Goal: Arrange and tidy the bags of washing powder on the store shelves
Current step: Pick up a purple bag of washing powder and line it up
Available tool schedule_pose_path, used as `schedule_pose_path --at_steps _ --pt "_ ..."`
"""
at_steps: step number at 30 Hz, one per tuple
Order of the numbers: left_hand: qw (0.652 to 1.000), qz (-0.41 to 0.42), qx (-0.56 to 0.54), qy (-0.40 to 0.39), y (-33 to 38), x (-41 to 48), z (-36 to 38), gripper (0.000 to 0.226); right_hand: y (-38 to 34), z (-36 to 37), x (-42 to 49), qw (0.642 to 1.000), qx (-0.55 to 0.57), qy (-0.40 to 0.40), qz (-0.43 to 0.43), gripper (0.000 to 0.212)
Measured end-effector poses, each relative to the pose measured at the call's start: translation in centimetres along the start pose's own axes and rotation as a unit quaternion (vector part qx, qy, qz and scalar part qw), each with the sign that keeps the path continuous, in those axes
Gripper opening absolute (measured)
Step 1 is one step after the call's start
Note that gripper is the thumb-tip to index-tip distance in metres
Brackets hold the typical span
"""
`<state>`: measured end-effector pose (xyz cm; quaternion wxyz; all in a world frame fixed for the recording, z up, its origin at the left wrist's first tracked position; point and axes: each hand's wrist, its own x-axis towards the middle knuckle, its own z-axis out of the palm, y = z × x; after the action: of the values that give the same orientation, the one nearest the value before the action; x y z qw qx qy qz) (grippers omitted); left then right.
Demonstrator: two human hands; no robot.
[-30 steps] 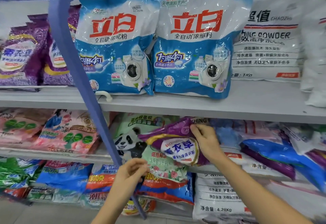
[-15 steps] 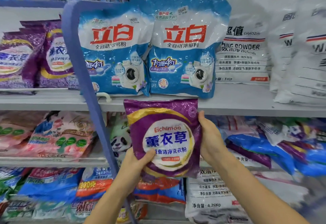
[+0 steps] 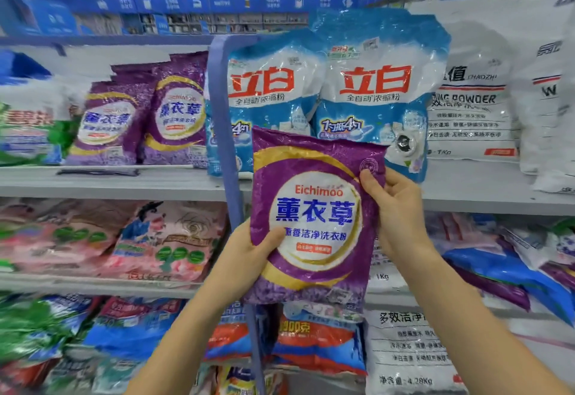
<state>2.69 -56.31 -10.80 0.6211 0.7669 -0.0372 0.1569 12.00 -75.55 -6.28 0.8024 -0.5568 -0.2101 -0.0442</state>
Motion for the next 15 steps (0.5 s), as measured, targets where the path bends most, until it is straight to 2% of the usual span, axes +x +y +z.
schedule_pose_path --at_steps 3,5,9,11,13,15 --pt "0.999 -0.023 -0.043 -0.017 0.4 -0.8 -1.9 0.027 -0.5 1.9 0.8 0.999 0.033 0.003 0.041 0.004" --pt "0.996 -0.048 -0.07 -0.023 0.5 -1.2 -2.9 0.034 -1.0 3.0 1.2 0.999 0.03 -0.005 0.045 0.008" --pt "0.977 -0.068 -0.199 -0.037 -0.7 -2.4 -4.6 0.072 -1.6 5.4 1.7 1.0 0.008 0.01 0.028 0.013" --pt "0.961 -0.076 -0.259 -0.065 -1.4 -3.4 -4.6 0.081 -1.9 6.4 2.1 0.999 0.017 0.027 0.027 0.015" --pt "0.968 -0.086 -0.23 -0.05 -1.8 -3.9 -3.9 0.082 -2.0 7.2 2.5 0.999 0.002 0.032 0.022 0.016" --pt "0.984 -0.085 -0.157 -0.024 -1.6 -3.9 -3.7 0.073 -2.2 7.5 2.8 0.999 -0.036 0.022 0.001 0.017"
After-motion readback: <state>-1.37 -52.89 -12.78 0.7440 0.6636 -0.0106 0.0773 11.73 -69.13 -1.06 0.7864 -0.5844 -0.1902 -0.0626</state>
